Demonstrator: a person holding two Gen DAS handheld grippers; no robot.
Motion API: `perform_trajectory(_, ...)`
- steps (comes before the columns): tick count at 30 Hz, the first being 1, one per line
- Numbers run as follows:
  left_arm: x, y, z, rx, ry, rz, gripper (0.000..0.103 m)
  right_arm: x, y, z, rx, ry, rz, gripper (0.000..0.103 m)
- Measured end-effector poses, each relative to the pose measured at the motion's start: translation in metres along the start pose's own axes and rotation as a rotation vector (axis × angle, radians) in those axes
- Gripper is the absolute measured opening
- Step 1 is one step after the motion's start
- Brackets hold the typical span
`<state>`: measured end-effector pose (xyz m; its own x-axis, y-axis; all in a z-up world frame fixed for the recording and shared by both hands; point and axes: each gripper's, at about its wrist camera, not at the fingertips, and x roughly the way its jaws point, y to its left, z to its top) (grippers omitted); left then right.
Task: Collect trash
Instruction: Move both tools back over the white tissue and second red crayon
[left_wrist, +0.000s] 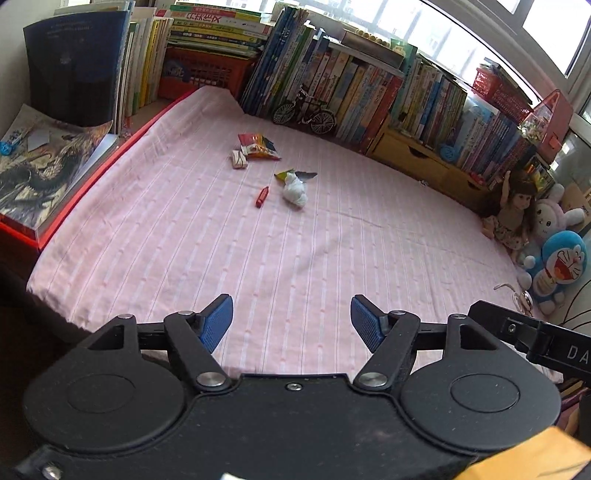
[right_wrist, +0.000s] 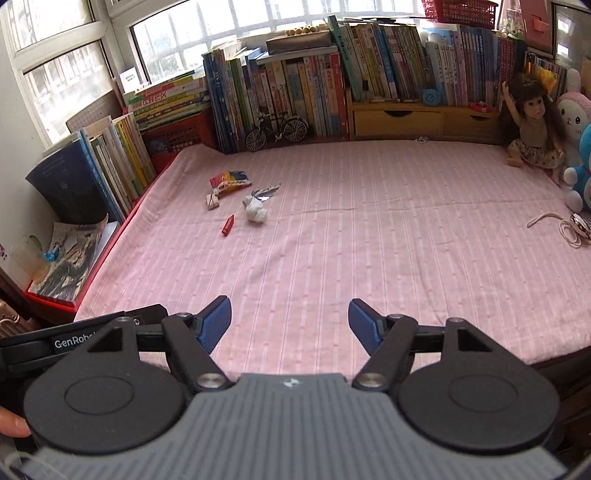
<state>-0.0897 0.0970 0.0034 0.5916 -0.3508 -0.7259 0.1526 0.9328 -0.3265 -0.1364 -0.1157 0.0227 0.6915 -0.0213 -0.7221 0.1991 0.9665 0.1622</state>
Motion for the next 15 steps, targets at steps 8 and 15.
perform_trajectory(8, 0.029, -0.008, 0.050, 0.009, -0.095, 0.103, 0.052, 0.050, -0.015, 0.067, 0.029, -0.059, 0.062, 0.080)
perform_trajectory(15, 0.117, -0.001, 0.076, -0.139, -0.054, 0.222, 0.037, 0.148, -0.019, 0.127, -0.058, 0.033, 0.198, 0.073)
